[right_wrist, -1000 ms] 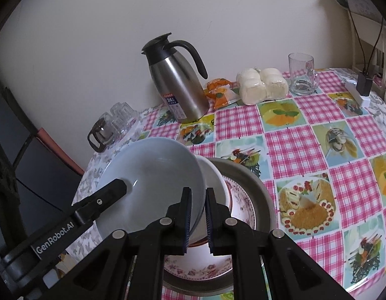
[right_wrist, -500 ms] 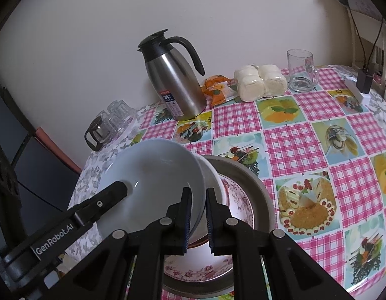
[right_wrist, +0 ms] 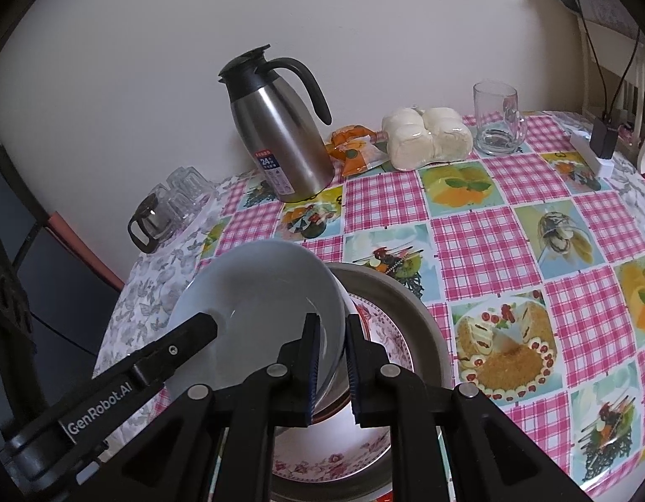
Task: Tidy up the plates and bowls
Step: 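Lower the white round bowl with both grippers onto the stacked bowls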
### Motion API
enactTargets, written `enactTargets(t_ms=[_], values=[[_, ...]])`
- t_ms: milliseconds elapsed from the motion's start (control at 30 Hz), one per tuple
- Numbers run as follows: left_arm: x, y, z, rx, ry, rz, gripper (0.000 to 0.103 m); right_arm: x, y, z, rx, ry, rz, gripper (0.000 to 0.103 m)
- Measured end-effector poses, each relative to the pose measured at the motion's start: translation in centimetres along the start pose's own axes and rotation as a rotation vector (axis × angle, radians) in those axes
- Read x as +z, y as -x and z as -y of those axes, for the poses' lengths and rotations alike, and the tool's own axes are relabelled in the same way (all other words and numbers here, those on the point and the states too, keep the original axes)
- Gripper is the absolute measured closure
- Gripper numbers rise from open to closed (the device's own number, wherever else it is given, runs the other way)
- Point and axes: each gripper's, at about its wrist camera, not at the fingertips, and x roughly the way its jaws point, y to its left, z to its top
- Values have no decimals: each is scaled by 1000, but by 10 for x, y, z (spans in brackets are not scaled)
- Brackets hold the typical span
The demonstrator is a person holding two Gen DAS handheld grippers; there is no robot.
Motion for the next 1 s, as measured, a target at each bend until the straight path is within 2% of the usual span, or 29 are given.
enactTargets(t_ms=[567, 733, 1000], values=[[0, -6, -1, 27, 9, -6, 86, -2, -8, -4, -30, 29, -8, 88], [1, -4, 1, 39, 1, 6, 86, -1, -5, -5, -56, 45, 11, 82], [0, -6, 0, 44, 4, 0, 86, 1, -4, 0, -44, 31, 10, 82]])
